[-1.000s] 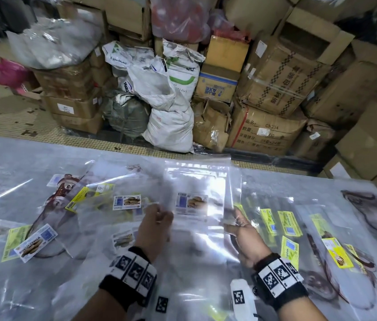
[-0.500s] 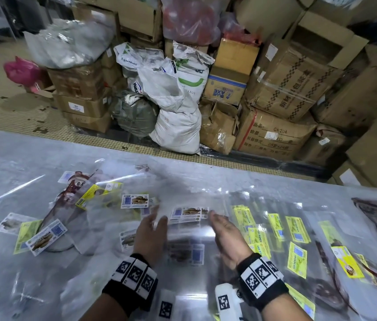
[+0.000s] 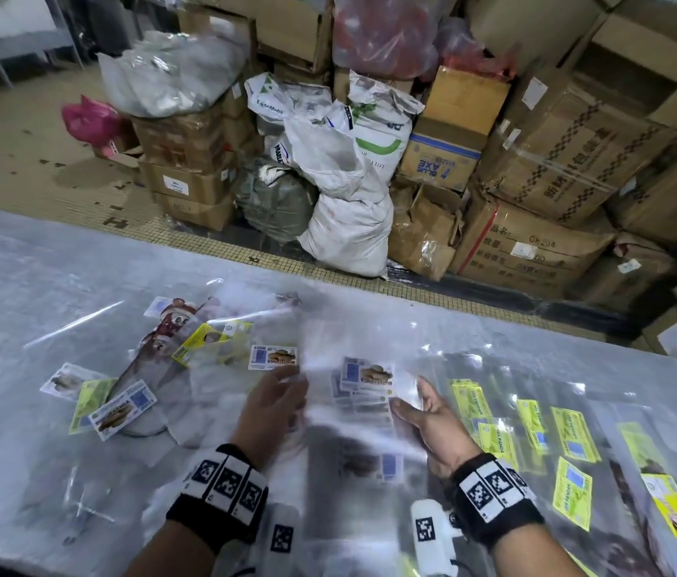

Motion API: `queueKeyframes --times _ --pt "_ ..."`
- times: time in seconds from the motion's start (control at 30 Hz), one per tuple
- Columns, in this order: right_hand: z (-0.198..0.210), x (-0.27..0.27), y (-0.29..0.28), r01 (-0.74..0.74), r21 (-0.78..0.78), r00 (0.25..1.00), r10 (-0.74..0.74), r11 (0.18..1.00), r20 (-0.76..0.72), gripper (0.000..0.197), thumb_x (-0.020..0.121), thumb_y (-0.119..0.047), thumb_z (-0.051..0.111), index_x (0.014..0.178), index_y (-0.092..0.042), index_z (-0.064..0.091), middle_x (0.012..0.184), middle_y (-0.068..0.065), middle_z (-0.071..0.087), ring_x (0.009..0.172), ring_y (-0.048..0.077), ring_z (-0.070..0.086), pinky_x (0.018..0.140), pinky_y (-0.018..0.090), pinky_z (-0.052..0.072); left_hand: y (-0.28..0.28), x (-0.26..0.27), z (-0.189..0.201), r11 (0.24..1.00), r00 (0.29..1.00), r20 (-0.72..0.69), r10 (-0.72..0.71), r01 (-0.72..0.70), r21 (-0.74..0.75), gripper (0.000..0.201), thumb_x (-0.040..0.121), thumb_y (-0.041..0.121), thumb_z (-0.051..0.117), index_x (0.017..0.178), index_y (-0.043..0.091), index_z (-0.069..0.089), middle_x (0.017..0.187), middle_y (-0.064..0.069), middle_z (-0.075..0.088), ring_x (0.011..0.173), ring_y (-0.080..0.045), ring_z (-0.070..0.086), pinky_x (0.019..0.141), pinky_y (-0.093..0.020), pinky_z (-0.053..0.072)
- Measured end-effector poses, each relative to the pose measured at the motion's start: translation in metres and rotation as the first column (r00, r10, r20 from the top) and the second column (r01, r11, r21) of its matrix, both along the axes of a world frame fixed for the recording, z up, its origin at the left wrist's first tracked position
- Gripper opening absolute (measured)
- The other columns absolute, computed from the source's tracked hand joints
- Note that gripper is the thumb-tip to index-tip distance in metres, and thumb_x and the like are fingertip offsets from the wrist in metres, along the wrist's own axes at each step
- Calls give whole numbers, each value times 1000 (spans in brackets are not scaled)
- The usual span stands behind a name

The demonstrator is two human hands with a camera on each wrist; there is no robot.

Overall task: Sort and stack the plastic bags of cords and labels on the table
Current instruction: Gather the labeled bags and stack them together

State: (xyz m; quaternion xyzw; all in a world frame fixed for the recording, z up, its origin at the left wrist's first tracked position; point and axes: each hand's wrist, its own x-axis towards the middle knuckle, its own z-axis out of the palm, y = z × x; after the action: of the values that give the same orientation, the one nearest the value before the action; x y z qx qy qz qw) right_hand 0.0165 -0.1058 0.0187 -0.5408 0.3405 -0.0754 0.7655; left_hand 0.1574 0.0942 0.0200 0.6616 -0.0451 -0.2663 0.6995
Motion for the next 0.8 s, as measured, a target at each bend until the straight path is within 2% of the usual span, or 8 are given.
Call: queueKeyframes --times 0.07,0.13,0.2,0.3,0.5,0.57,0.63,0.8 --pt "-17 -3 -3 1 11 997 0 1000 -75 44 92 5 59 129 -19 56 130 9 66 115 26 65 105 42 47 13 23 -10 891 969 247 -25 -90 445 27 83 27 72 108 26 62 105 -10 64 95 -32 60 78 -43 54" --pt "-28 -8 -2 -1 -17 988 -1 1000 -154 36 94 4 56 123 -17 57 122 8 71 110 24 68 97 39 50 25 39 -19 593 953 249 -175 -100 799 57 79 38 72 131 29 50 134 -14 45 122 -37 44 102 -48 40" --pt "-36 -12 -3 7 -2 987 -7 1000 -159 35 96 3 55 123 -19 58 121 5 72 111 22 67 91 34 52 33 46 -22 451 947 188 -259 -54 891 78 76 46 71 142 27 34 139 -15 28 127 -40 31 105 -50 33" --pt "-41 -14 -4 34 59 993 -27 998 -115 40 96 7 51 128 -17 56 122 7 71 115 25 65 100 38 49 34 52 -23 405 946 158 -284 -31 914 79 71 41 72 138 24 33 134 -15 30 123 -39 35 102 -50 37" --pt "-38 -17 -1 60 75 997 -56 995 -57 40 94 14 49 118 -16 60 112 3 73 95 11 71 70 15 55 35 53 -8 528 977 128 -169 -20 849 72 66 12 77 129 17 44 124 -16 35 101 -37 55 87 -35 48" --pt "-39 -17 -2 66 73 996 -62 995 -57 40 94 14 48 118 -16 60 111 3 74 93 10 72 71 15 55 38 56 -4 614 982 116 -149 0 789 74 68 5 77 133 13 44 120 -15 48 98 -33 57 84 -32 47" --pt "-43 -17 -3 64 55 996 -61 996 -63 42 94 13 49 123 -16 60 117 5 73 101 11 71 79 17 56 40 59 -1 722 988 105 -115 10 691 72 70 1 78 134 6 46 92 -7 62 90 -27 59 78 -30 47" --pt "-48 -17 -3 68 54 996 -64 996 -70 47 94 13 50 131 -15 56 125 5 69 111 15 67 87 18 55 53 53 3 869 999 -1 -35 31 494 64 76 -7 75 133 1 47 80 -10 55 65 -21 54 60 -30 48"
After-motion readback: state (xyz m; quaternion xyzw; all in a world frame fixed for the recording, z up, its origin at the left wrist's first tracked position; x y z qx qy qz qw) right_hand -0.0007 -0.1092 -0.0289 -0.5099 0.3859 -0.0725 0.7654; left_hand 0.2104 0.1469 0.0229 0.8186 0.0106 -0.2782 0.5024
